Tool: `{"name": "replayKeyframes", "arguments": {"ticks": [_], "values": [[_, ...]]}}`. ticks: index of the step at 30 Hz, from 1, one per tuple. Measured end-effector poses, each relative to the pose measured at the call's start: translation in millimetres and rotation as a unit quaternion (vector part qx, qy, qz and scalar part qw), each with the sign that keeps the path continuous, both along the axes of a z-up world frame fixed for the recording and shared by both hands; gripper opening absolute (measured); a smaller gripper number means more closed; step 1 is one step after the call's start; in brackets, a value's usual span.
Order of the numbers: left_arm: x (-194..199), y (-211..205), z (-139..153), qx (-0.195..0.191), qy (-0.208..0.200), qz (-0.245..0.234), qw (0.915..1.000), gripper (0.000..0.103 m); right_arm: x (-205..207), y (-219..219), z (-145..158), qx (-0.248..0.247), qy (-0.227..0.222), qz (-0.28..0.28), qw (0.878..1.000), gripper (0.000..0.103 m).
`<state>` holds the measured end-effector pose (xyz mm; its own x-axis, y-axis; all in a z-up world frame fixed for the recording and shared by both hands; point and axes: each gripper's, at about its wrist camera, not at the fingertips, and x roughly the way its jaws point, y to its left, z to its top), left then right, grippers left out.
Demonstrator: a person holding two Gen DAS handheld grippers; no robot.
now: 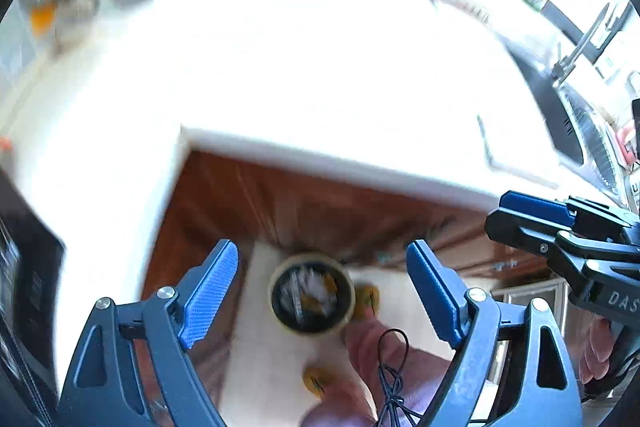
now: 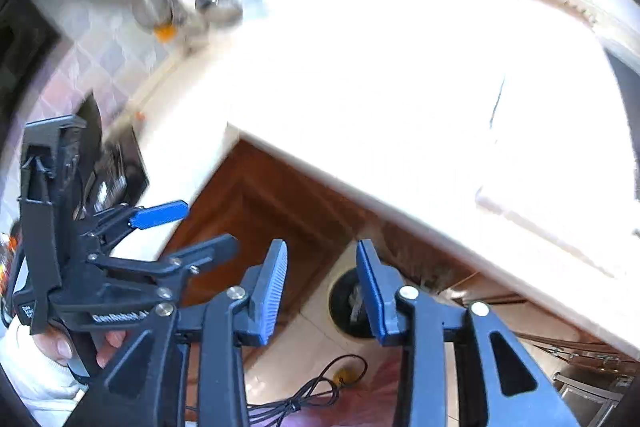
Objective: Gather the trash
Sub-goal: 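Move both tools back up to the counter, then grasp the fibre pad with the right tool while the left grasps the water bottle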
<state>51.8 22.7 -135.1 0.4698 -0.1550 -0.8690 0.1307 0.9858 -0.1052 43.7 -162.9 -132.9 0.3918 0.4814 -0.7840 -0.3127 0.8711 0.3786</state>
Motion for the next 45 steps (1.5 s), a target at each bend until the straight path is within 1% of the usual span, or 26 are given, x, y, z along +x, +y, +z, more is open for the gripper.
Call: {"name": "replayKeyframes", "arguments": {"ticks": [1, 5, 9, 11, 13, 16, 19, 21, 23, 25, 28, 30, 32, 34, 36, 39, 42, 44, 45], "values": [[4, -3, 12, 0.006, -0.013, -0.005, 0.9999, 0.086, 7, -6, 8, 0.006, -0.001, -0.010, 1.000, 0.041], [35, -18, 64, 0.038, -0.067, -0.026, 0.9967, 0.087, 39, -32, 31, 0.033, 0.004, -0.043, 0.999, 0.041], [80, -35, 105, 0.069, -0.107, -0.032, 0.9913, 0.088, 87, -57, 60, 0.056, 0.003, -0.078, 0.995, 0.042], [113, -46, 128, 0.083, -0.126, -0.030, 0.9881, 0.088, 118, -72, 71, 0.070, 0.002, -0.098, 0.993, 0.043], [147, -57, 143, 0.094, -0.138, -0.030, 0.9855, 0.088, 153, -85, 79, 0.084, 0.004, -0.124, 0.989, 0.046], [201, -73, 149, 0.113, -0.147, -0.025, 0.9824, 0.088, 206, -102, 83, 0.111, 0.013, -0.151, 0.982, 0.052], [256, -83, 139, 0.121, -0.145, -0.016, 0.9819, 0.088, 257, -113, 73, 0.123, 0.022, -0.174, 0.977, 0.053], [290, -87, 127, 0.116, -0.132, -0.009, 0.9845, 0.088, 293, -116, 58, 0.129, 0.038, -0.183, 0.974, 0.053], [322, -90, 117, 0.111, -0.124, -0.003, 0.9861, 0.088, 324, -117, 41, 0.140, 0.054, -0.194, 0.969, 0.053], [351, -91, 103, 0.113, -0.118, 0.005, 0.9865, 0.088, 353, -121, 21, 0.144, 0.069, -0.214, 0.964, 0.053], [393, -89, 78, 0.115, -0.096, 0.017, 0.9886, 0.088, 392, -123, -11, 0.142, 0.087, -0.235, 0.958, 0.053], [407, -89, 64, 0.115, -0.085, 0.018, 0.9895, 0.088, 412, -121, -29, 0.141, 0.099, -0.239, 0.956, 0.053], [424, -92, 51, 0.124, -0.076, 0.014, 0.9892, 0.088, 428, -118, -47, 0.144, 0.113, -0.239, 0.954, 0.053], [438, -95, 41, 0.134, -0.073, 0.007, 0.9882, 0.088, 442, -115, -61, 0.161, 0.126, -0.240, 0.949, 0.053], [448, -97, 34, 0.143, -0.071, 0.005, 0.9871, 0.088, 453, -112, -70, 0.167, 0.133, -0.245, 0.946, 0.053], [462, -96, 27, 0.144, -0.068, 0.006, 0.9873, 0.088, 462, -107, -77, 0.189, 0.136, -0.245, 0.941, 0.054], [473, -95, 23, 0.137, -0.066, 0.007, 0.9883, 0.088, 470, -98, -77, 0.189, 0.130, -0.233, 0.945, 0.055], [479, -95, 21, 0.135, -0.063, 0.007, 0.9888, 0.088, 473, -92, -77, 0.185, 0.122, -0.221, 0.950, 0.054], [481, -96, 20, 0.134, -0.062, 0.006, 0.9890, 0.088, 474, -88, -76, 0.177, 0.114, -0.213, 0.954, 0.052]]}}
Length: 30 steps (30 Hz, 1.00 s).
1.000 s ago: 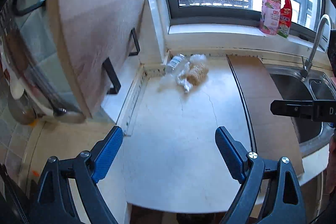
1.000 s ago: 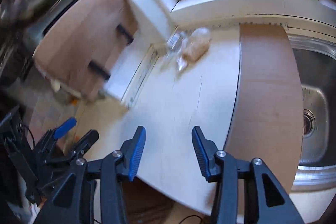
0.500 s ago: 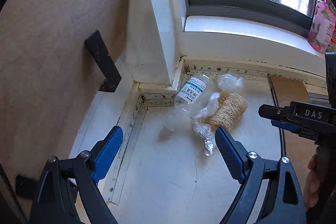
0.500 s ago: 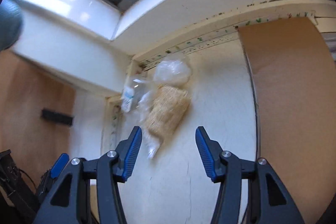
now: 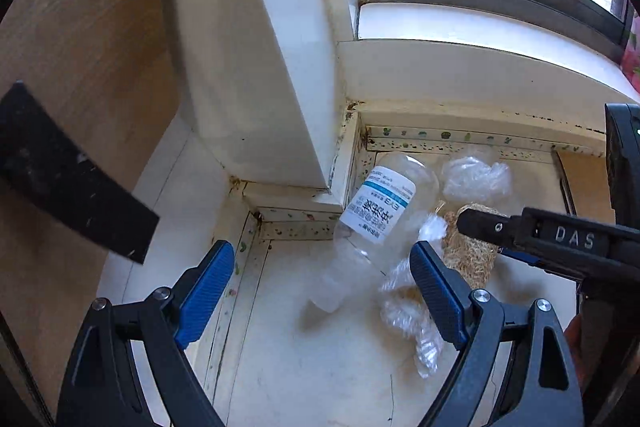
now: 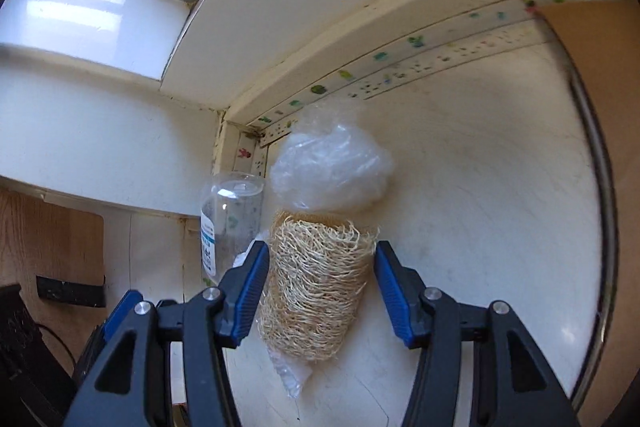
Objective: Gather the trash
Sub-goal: 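Grasp the fibre pad with the right tool while the left grasps the water bottle, then lift the water bottle with the left tool while the right lifts the fibre pad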
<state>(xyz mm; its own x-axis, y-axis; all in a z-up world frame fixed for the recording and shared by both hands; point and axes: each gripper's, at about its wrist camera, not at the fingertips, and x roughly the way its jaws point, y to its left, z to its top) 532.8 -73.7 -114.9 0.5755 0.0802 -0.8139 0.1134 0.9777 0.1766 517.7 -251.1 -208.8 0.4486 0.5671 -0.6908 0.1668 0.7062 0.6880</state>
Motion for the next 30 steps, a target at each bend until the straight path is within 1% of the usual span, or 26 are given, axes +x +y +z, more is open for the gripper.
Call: {"name": "replayKeyframes", "arguments": {"ticks": [1, 5, 10, 15, 16, 17, 18, 19, 20, 22, 26, 28, 30], "values": [[3, -1, -2, 0.000, 0.001, -0.001, 1.0000, 0.088, 1, 4, 1, -0.013, -0.008, 0.012, 1.000, 0.041], [13, -3, -9, -0.002, 0.004, -0.002, 1.0000, 0.088, -6, -2, 11, -0.034, -0.032, 0.014, 0.999, 0.036], [28, -3, -25, -0.010, 0.019, 0.004, 0.9998, 0.088, -32, -34, 25, -0.040, -0.051, -0.010, 0.998, 0.035], [36, -8, -38, -0.025, 0.034, -0.008, 0.9991, 0.080, -62, -60, 37, -0.047, -0.064, -0.030, 0.996, 0.034], [36, -11, -40, -0.027, 0.036, -0.013, 0.9989, 0.075, -66, -64, 39, -0.045, -0.065, -0.033, 0.996, 0.034], [37, -13, -42, -0.030, 0.039, -0.018, 0.9986, 0.068, -67, -66, 39, -0.041, -0.066, -0.034, 0.996, 0.034], [37, -16, -44, -0.034, 0.041, -0.023, 0.9983, 0.064, -69, -68, 39, -0.039, -0.067, -0.036, 0.996, 0.034], [36, -19, -45, -0.038, 0.043, -0.031, 0.9979, 0.056, -70, -70, 40, -0.037, -0.067, -0.037, 0.996, 0.034], [35, -23, -46, -0.038, 0.046, -0.034, 0.9976, 0.050, -71, -72, 41, -0.036, -0.067, -0.038, 0.996, 0.034], [32, -30, -48, -0.028, 0.044, -0.042, 0.9978, 0.050, -74, -74, 43, -0.033, -0.068, -0.040, 0.996, 0.034], [17, -40, -49, -0.022, 0.035, -0.055, 0.9976, 0.048, -81, -74, 49, -0.029, -0.074, -0.042, 0.996, 0.034], [7, -40, -47, -0.027, 0.027, -0.052, 0.9979, 0.048, -86, -73, 54, -0.027, -0.078, -0.042, 0.996, 0.034], [-2, -34, -43, -0.045, 0.026, -0.045, 0.9976, 0.048, -95, -69, 59, -0.026, -0.083, -0.038, 0.995, 0.034]]}}
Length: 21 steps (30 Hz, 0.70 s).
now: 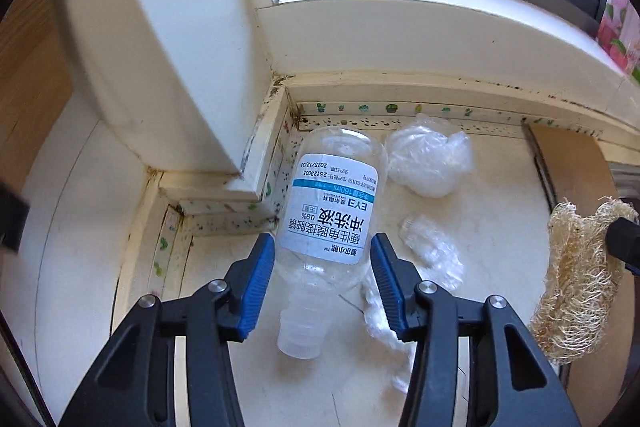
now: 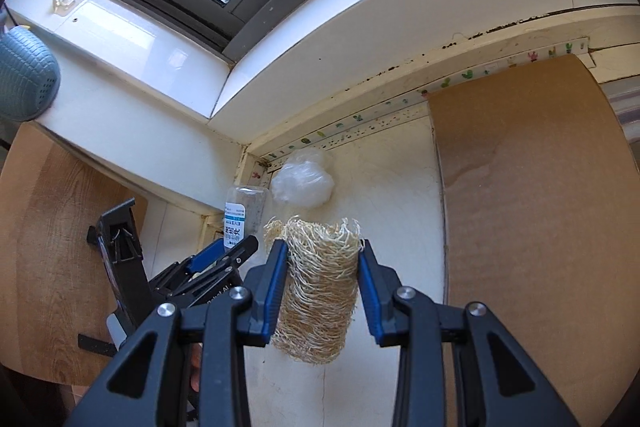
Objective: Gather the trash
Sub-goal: 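Lift the water bottle with the left tool while the right lifts the fibre pad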
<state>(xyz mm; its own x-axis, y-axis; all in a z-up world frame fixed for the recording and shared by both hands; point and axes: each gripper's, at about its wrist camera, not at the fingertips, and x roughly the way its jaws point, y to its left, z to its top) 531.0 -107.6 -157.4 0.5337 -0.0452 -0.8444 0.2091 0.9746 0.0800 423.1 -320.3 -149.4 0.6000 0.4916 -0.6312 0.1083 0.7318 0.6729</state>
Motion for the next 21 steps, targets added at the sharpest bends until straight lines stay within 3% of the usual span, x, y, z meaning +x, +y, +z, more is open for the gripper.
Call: {"name": "replayKeyframes", "arguments": {"ticks": [7, 21], "values": [[-66, 15, 24, -0.038, 0.010, 0.009, 0.9992, 0.048, -43, 17, 16, 0.002, -0.009, 0.020, 1.000, 0.034], [-290, 87, 62, -0.112, 0.010, 0.016, 0.9936, 0.048, -206, 85, 48, -0.039, -0.028, 0.078, 0.996, 0.034]]}}
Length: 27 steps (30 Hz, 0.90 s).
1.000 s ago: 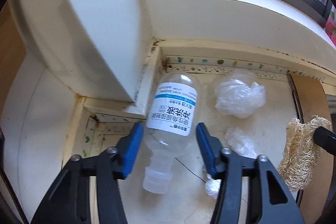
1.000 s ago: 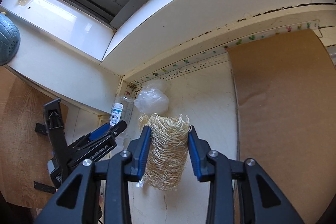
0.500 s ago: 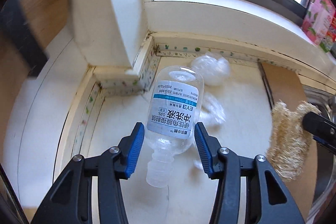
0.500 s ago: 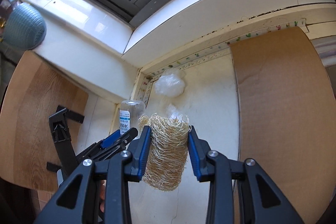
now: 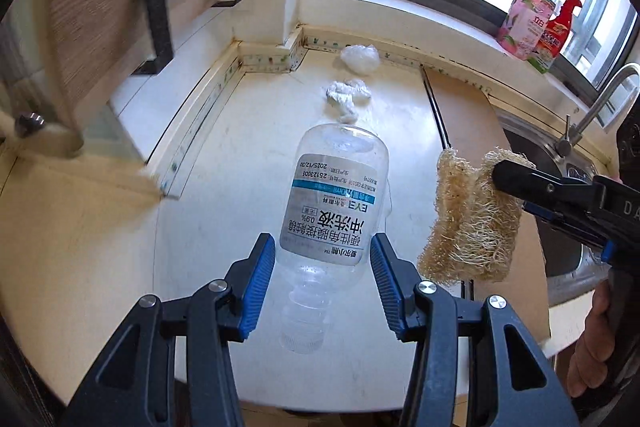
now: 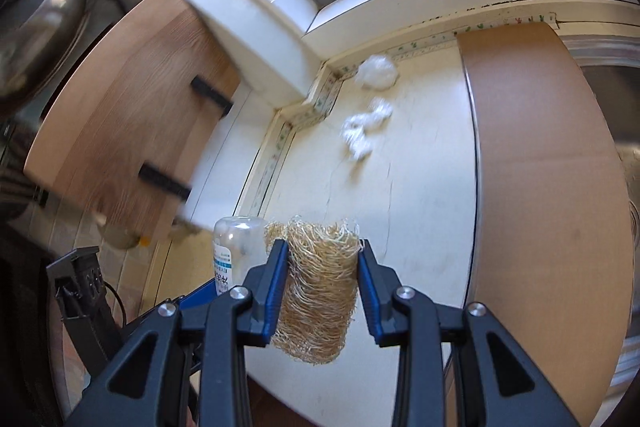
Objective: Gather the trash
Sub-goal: 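Lift the water bottle with the left tool while the right lifts the fibre pad, then lower both tools over the bin and open them to drop bottle and pad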
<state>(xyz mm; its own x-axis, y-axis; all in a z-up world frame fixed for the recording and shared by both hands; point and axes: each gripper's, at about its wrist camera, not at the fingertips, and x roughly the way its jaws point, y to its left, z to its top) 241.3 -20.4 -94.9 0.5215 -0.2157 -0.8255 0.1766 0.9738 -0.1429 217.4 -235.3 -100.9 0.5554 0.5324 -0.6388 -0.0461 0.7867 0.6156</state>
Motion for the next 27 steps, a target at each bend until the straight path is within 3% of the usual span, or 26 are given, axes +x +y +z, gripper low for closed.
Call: {"name": "replayKeyframes", "arguments": {"ticks": [6, 11, 21, 27], "values": [[-101, 33, -9, -0.019, 0.022, 0.007, 0.9995, 0.048, -80, 45, -5, -0.031, -0.001, 0.044, 0.999, 0.034], [-164, 50, -45, -0.023, 0.060, 0.007, 0.9979, 0.048, -135, 75, -23, -0.052, 0.010, 0.080, 0.995, 0.034], [-219, 70, -162, -0.043, 0.167, 0.028, 0.9847, 0.048, -199, 124, -101, -0.149, 0.037, 0.134, 0.979, 0.034], [-226, 72, -259, -0.048, 0.232, 0.042, 0.9707, 0.048, -205, 135, -177, -0.190, 0.056, 0.146, 0.969, 0.034]]}}
